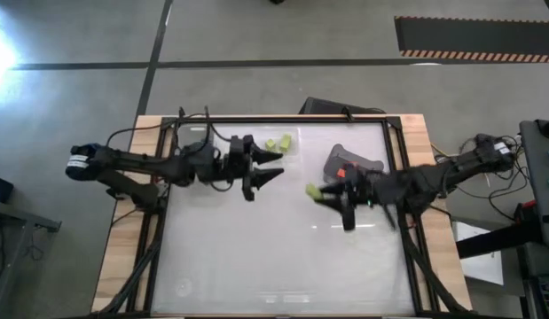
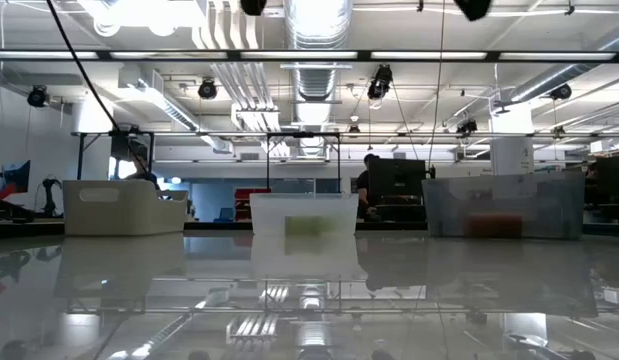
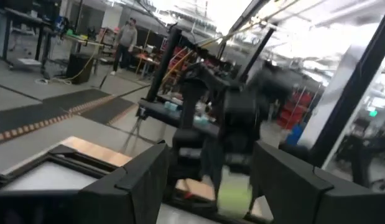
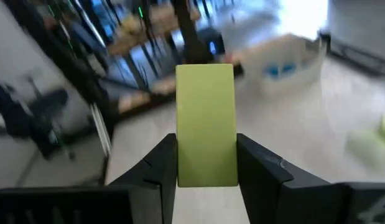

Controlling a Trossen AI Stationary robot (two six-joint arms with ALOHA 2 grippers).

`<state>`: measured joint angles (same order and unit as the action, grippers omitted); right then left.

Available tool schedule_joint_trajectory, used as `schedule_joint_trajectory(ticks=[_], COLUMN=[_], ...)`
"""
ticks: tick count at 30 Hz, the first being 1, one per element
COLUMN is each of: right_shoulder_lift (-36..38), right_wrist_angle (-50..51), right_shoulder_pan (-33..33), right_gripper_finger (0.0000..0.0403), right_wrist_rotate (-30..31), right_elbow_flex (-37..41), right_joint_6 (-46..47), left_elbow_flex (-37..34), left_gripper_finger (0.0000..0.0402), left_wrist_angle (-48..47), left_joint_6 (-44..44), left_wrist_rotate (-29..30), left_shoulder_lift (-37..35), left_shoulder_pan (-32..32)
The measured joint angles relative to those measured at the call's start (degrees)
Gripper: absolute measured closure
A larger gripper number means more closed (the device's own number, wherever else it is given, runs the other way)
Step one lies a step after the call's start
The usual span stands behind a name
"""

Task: Sort & place blocks by color
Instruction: Put the green block into the transparent bin

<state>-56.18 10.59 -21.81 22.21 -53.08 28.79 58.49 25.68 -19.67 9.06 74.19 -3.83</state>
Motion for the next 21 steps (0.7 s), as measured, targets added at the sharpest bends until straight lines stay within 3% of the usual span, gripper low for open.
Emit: schedule_joint_trajectory(ticks=[11,21], right_shoulder_lift=[-1.86,-8.88], right_wrist_angle=[-26.86,-39.38], right_shoulder_pan=[23.67,30.49], right_gripper_finger=[0.0285,0.0285], right_wrist_rotate=[-18.67,-25.78], right_elbow_flex=[0.09,0.09], right_joint_6=[-1.88,3.25], left_elbow_flex=[-0.45,-0.36], left_gripper_finger=[0.0183,0.0183], left_wrist_angle=[-0.16,4.02], left_joint_6=[4.05,3.54], left_wrist_rotate=[-13.64,-14.71], left_shoulder_lift=[-0.22,0.05], left_shoulder_pan=[12.77,14.26])
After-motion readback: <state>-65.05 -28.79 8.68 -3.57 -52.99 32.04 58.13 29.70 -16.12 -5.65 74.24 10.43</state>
